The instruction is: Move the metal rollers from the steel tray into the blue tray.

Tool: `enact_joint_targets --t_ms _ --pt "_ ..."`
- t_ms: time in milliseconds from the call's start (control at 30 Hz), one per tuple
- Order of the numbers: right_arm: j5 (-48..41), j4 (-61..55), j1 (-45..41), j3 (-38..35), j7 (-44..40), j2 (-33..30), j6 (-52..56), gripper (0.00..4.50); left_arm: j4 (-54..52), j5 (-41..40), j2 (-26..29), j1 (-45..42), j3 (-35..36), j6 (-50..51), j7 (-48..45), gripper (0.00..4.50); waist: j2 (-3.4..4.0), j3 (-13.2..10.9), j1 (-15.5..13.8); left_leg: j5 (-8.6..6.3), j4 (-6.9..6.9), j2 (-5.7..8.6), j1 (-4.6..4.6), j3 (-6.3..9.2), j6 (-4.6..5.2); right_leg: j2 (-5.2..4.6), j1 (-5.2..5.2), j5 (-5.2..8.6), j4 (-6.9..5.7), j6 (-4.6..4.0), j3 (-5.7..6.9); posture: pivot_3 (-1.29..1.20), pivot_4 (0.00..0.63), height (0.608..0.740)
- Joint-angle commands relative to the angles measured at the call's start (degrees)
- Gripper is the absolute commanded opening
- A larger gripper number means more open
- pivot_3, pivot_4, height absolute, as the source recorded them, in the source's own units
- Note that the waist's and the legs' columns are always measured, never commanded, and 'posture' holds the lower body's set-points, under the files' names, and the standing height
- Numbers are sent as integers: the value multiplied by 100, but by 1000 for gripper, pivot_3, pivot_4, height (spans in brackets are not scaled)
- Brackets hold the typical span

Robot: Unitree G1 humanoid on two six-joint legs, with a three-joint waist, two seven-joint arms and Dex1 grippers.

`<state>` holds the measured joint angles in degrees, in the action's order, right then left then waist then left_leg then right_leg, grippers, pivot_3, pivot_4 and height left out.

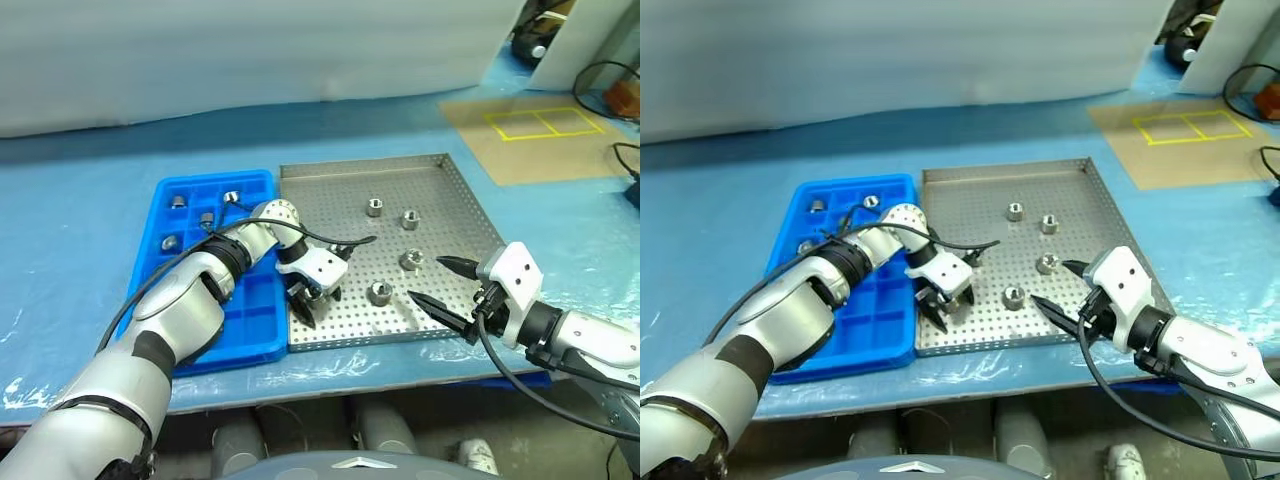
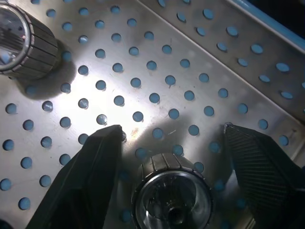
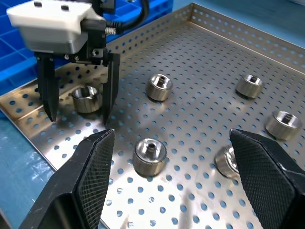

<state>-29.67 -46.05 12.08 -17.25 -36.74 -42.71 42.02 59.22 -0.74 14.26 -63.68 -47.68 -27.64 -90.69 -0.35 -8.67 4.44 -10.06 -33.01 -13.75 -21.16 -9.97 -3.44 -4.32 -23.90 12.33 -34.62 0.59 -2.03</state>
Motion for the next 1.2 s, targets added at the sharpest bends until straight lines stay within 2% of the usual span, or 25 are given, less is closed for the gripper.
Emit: enact_joint_targets --t_ms 33,167,333,433,567,733,800,967,1200 --pt "-70 -212 -41 -124 99 -10 -13 3951 173 648 124 7 118 4 123 3691 2 2 47 -1 0 2 -2 2 1 0 0 -1 -1 1 0 -627 150 740" --pt "13 -113 -122 -8 175 1 -83 3951 182 1048 185 -51 203 -46 305 3691 -8 2 97 -2 -5 5 -5 2 4 -2 -1 -1 1 1 0 -619 150 740" --pt "27 -22 -255 53 203 -24 -110 3951 130 1148 222 31 412 -199 157 3691 -15 -1 109 -2 -14 10 -6 3 4 -8 -11 0 12 2 -1 -609 150 740" --pt "40 15 -306 99 209 -22 -120 3987 106 1140 210 83 575 -205 72 3056 -16 -2 140 -2 -14 16 -23 16 5 -8 -37 1 36 3 4 -602 150 740" --pt "43 44 -345 139 213 -23 -125 3987 79 1269 182 126 723 -182 130 1881 -13 1 233 -3 -4 15 -45 38 5 -6 -45 -1 92 2 28 -598 150 740" --pt "72 114 -387 171 201 -40 -164 3987 46 1288 171 161 909 -212 -30 1881 -10 3 261 -17 -5 23 -42 37 28 -8 -34 -36 91 -16 22 -591 150 740" --pt "65 134 -429 200 192 -41 -170 3987 -49 1179 195 193 974 -176 -144 1740 -8 3 260 -19 5 22 -41 37 30 -8 -34 -53 90 -20 24 -586 150 740" --pt "20 237 -605 286 68 -86 -198 3987 -651 359 292 313 926 334 -181 1727 -5 5 249 -19 51 22 -32 35 28 -6 -34 -80 89 -62 30 -558 150 740" --pt "107 583 -969 611 -163 -171 -330 3987 -2309 -1479 1107 394 571 1609 -181 1727 -7 -7 190 -22 77 14 -39 31 18 0 -50 -80 93 -63 31 -491 150 740"
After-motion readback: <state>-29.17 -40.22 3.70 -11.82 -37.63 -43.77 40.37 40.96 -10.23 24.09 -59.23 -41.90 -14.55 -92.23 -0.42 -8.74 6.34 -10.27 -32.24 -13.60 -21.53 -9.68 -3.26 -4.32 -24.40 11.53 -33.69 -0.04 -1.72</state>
